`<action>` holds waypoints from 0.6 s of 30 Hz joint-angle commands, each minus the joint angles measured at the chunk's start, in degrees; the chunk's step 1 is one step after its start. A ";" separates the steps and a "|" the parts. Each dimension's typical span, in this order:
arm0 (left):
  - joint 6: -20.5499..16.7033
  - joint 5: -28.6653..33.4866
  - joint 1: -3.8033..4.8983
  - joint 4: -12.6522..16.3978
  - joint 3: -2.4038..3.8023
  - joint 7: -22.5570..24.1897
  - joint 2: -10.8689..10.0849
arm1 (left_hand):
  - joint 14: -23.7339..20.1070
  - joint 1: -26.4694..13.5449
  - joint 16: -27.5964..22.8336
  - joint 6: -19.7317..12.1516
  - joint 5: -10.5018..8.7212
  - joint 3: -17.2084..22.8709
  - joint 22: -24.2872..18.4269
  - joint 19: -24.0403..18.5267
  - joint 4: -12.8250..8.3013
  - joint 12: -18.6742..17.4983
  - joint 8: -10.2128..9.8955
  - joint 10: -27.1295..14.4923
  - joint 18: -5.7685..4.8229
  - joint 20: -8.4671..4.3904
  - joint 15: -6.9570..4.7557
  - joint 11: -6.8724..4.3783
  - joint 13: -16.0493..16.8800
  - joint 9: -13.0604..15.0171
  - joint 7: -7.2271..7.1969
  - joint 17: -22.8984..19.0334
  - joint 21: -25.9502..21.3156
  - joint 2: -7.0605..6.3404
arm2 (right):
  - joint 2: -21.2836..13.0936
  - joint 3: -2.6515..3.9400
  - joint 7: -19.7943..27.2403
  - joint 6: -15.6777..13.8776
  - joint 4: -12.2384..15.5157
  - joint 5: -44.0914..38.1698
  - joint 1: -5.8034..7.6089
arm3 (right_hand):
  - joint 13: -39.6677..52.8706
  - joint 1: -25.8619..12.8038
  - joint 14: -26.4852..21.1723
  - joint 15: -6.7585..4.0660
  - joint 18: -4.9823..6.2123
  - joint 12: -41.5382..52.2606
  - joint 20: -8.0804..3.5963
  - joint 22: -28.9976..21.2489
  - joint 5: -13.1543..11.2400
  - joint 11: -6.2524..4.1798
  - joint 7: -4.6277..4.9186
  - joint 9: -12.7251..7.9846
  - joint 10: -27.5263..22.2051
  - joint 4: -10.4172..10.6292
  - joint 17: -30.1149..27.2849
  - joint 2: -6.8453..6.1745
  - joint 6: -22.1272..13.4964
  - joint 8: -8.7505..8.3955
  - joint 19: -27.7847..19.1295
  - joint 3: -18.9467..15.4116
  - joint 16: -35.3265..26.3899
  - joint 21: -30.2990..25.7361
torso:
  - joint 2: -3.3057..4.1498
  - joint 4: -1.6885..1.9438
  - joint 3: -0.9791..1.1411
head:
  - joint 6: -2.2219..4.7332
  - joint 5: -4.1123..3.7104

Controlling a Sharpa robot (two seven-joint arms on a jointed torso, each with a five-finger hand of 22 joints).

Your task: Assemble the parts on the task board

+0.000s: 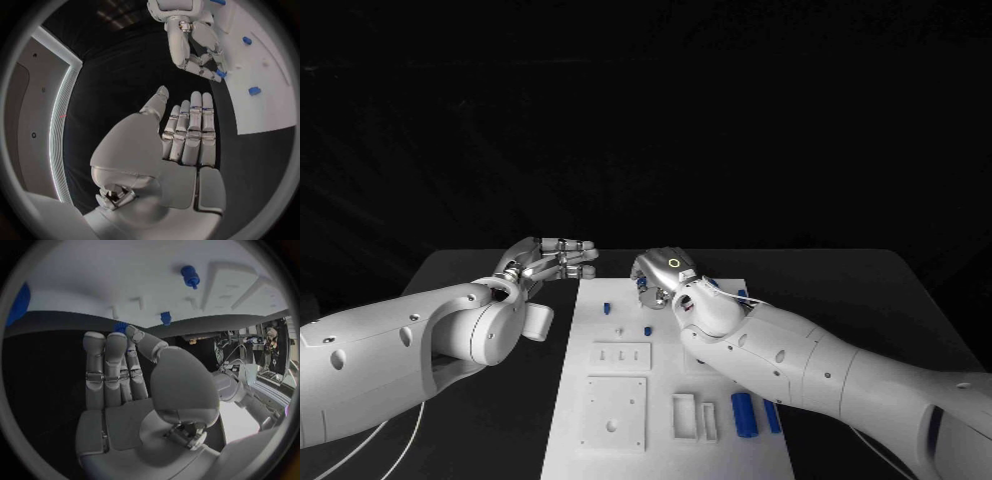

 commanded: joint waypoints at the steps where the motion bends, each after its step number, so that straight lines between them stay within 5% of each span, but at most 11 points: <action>1: 0.85 -0.24 0.14 -0.01 0.04 0.26 0.10 | -0.43 -0.11 -0.30 -0.27 -0.24 -0.34 -0.05 -0.25 -0.10 0.17 0.05 -0.26 -0.49 0.21 0.09 0.16 0.06 0.09 0.22 -0.06 0.14 0.18 | -0.11 0.02 -1.14 -0.55 0.08 -1.34 0.00 | 0.48 0.21 -0.05 -0.28 0.62 0.11 -0.05 2.45 0.13 -2.55 0.08 0.00 2.97 0.10 0.07 -0.29 0.35 0.09 0.81 0.38 -0.16 -0.35 | 0.03 0.04 0.00 | 0.01 -0.03; 18: 1.22 -0.26 0.15 -0.38 0.03 0.09 0.53 | -0.46 -0.24 -0.33 -0.31 -0.23 -0.44 -0.25 -0.28 0.08 0.16 0.03 -0.33 -0.50 0.24 0.13 0.18 0.06 0.08 0.23 -0.06 0.21 0.15 | -0.11 0.03 -1.23 4.77 -0.32 -1.03 0.00 | 0.47 -0.03 -0.09 -0.33 0.49 0.11 -0.08 2.56 -0.04 -2.61 0.15 -0.01 2.78 0.51 0.01 -0.10 0.14 0.08 0.97 -0.83 -0.35 -1.55 | 0.23 -0.05 -0.01 | -0.19 -0.21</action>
